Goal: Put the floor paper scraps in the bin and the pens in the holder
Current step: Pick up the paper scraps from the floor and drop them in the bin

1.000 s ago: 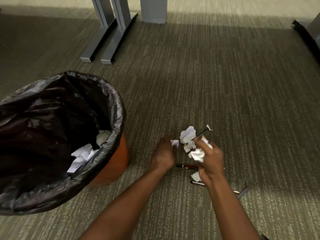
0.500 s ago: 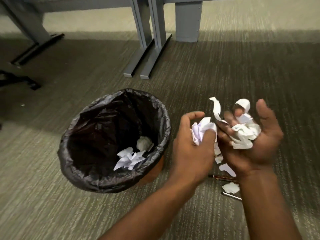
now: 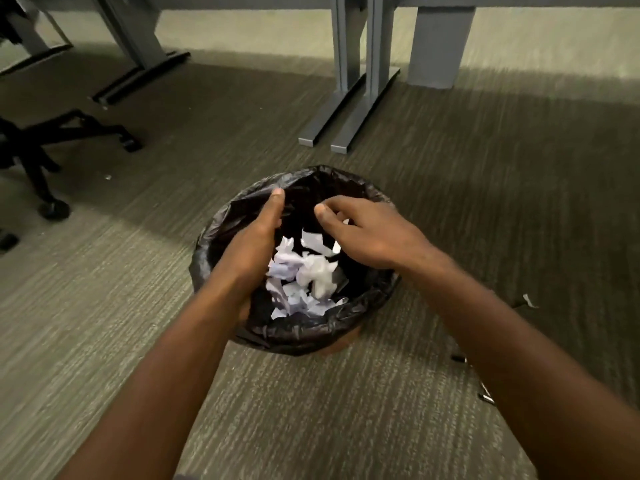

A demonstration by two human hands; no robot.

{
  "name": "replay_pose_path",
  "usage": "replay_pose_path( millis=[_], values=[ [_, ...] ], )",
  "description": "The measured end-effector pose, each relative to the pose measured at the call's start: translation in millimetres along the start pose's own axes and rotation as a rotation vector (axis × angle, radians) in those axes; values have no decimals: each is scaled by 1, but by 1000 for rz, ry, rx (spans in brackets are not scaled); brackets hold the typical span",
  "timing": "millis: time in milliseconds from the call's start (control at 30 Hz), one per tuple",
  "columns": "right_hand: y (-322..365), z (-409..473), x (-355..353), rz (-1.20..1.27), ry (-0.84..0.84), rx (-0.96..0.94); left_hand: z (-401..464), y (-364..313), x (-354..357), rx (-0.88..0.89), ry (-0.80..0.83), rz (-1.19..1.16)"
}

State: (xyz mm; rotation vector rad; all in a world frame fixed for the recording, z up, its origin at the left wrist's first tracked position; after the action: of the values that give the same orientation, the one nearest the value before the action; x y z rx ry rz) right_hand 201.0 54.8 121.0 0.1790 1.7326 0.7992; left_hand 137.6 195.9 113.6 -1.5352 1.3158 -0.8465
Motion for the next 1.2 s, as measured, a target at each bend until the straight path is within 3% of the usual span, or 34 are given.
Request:
replay_pose_path(
  millis=[67,233,333,500,667,800,967,1200],
  values=[
    [-2,-4,-12,-5,-88,-15,-4,-2,-4,12,-35,25],
    [-41,-20,-35,444,-289,56,-1,-11,-8,151,-124,35],
    [-67,-40,-43,578,-351,87,-8,-21,6,306,-109,88],
    [-116,-75,-52,685,-445,196,-37,-43,63,590,26,188],
    [-201,-121,-45,758,-522,430,-67,-26,139,823,214,419],
    [-276,-162,-14,718,-554,664,-59,12,194,870,371,625],
    [-357,-218,72,436,-445,1043,-33,74,236,740,525,837],
    [-358,-230,130,42,-338,1037,-12,93,237,676,523,966]
  ],
)
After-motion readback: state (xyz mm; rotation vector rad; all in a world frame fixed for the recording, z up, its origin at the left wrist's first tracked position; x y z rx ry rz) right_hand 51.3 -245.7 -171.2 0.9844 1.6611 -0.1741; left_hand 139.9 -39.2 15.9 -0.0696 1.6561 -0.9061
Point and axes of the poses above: each hand's wrist, its own z-axis towards the middle knuckle, its own x-axis out of the palm, y = z × x, the point moved 9 cm from there along z, towards the middle knuckle, and after that the axes turned 8 degrees about -z, right-handed, at the moved point
